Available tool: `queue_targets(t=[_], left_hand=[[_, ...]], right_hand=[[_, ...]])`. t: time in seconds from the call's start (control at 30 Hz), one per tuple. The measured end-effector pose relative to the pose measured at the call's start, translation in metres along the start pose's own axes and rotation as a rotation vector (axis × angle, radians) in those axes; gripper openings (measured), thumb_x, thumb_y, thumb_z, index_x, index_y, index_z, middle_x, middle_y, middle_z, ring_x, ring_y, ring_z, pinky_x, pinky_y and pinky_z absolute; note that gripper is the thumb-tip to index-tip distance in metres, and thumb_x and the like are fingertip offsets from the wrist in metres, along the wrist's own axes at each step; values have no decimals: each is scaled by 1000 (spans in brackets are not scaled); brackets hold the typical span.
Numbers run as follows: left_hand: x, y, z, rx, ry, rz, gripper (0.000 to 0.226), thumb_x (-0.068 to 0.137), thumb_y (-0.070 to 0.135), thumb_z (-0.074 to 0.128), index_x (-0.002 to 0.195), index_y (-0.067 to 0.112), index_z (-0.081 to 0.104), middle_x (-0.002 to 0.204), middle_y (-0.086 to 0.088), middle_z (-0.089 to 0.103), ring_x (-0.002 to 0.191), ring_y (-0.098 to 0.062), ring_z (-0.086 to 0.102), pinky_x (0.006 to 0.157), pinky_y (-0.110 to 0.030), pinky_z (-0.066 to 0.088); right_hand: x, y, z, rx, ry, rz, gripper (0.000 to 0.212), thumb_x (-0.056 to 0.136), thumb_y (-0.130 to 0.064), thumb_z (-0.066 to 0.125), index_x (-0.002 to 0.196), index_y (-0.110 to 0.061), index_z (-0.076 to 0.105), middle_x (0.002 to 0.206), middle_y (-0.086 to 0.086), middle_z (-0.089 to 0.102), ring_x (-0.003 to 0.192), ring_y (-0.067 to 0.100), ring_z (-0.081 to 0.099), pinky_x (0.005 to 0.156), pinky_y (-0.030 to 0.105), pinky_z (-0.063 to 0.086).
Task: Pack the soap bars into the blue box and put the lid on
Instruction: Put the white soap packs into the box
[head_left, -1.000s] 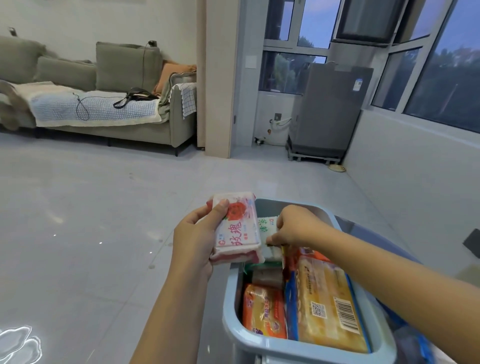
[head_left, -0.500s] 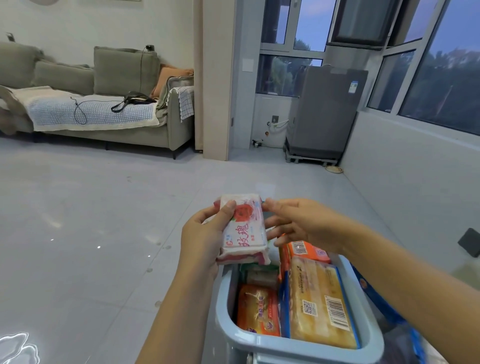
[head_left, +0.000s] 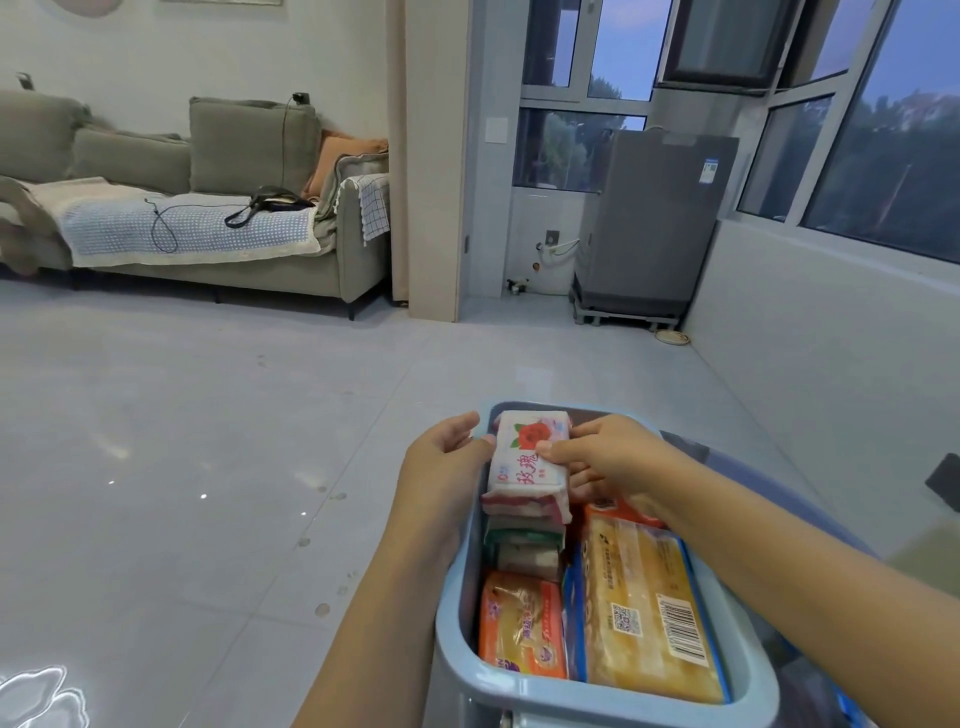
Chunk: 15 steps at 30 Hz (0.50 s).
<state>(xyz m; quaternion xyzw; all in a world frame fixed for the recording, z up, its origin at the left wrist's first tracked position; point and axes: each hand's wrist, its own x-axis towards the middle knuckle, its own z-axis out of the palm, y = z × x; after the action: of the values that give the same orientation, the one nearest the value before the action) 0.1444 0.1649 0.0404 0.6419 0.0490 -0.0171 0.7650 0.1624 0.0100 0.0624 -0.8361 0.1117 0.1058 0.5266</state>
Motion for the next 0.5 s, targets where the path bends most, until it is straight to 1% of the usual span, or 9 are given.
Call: queue_targets(t=[0.03, 0.1, 0.17, 0.23, 0.3, 0.37, 0.4, 0.43, 0.5], left_hand=[[1, -1, 0, 15, -9, 3, 43, 92, 5, 55, 134, 9, 51, 128, -7, 56, 85, -5, 56, 43, -3, 45], [5, -4, -1, 38, -5, 19, 47, 91, 1, 55, 137, 8, 48, 138, -10, 52, 101, -10, 52, 46, -2, 46], [7, -7, -3, 47, 2, 31, 47, 91, 0, 55, 137, 8, 48, 140, -11, 51, 104, -10, 50, 48, -2, 47], [8, -9, -4, 65, 15, 47, 46, 91, 3, 56, 136, 9, 48, 140, -9, 52, 103, -10, 51, 49, -1, 46], [8, -8, -4, 61, 15, 65, 45, 91, 4, 55, 136, 9, 49, 138, -8, 53, 96, -9, 54, 48, 0, 45], [6, -5, -3, 58, -2, 80, 44, 92, 5, 55, 135, 9, 50, 135, -8, 54, 81, -2, 55, 45, 0, 43], [4, -3, -3, 60, -12, 88, 43, 93, 6, 54, 135, 9, 51, 131, -7, 56, 76, 1, 54, 45, 0, 43], [0, -1, -2, 62, -21, 95, 42, 93, 7, 54, 134, 9, 51, 125, -5, 58, 72, 4, 55, 44, 0, 42], [-9, 5, -1, 83, -30, 113, 39, 93, 10, 53, 132, 12, 53, 117, -3, 61, 66, 5, 59, 44, -2, 43]], right_hand=[[1, -1, 2, -52, 16, -14, 32, 82, -26, 68, 105, -4, 64, 80, 6, 73, 57, 11, 66, 54, 21, 53], [2, -2, 6, -221, 66, -67, 30, 82, -35, 66, 97, -9, 69, 79, 2, 73, 60, 10, 67, 54, 18, 49], [2, -1, 9, -352, 110, -108, 32, 82, -40, 64, 92, -11, 73, 80, 3, 75, 67, 13, 69, 56, 20, 48], [1, 1, 10, -389, 117, -128, 32, 82, -41, 64, 93, -13, 74, 82, 4, 76, 70, 15, 68, 57, 22, 48], [0, 3, 8, -378, 90, -142, 29, 84, -38, 63, 97, -14, 73, 85, 1, 75, 68, 10, 66, 60, 23, 51], [-3, 5, 3, -311, 52, -153, 26, 85, -32, 63, 104, -16, 71, 92, -2, 74, 74, 10, 70, 76, 32, 58], [-6, 6, 0, -270, 41, -158, 27, 86, -30, 63, 108, -16, 69, 96, -1, 74, 78, 12, 71, 82, 37, 58], [-9, 7, -3, -230, 40, -166, 31, 85, -29, 63, 113, -16, 66, 100, 0, 73, 80, 13, 71, 83, 39, 58], [-21, 8, -7, -161, 60, -188, 36, 86, -27, 63, 120, -15, 61, 103, 1, 70, 82, 14, 70, 73, 31, 59]])
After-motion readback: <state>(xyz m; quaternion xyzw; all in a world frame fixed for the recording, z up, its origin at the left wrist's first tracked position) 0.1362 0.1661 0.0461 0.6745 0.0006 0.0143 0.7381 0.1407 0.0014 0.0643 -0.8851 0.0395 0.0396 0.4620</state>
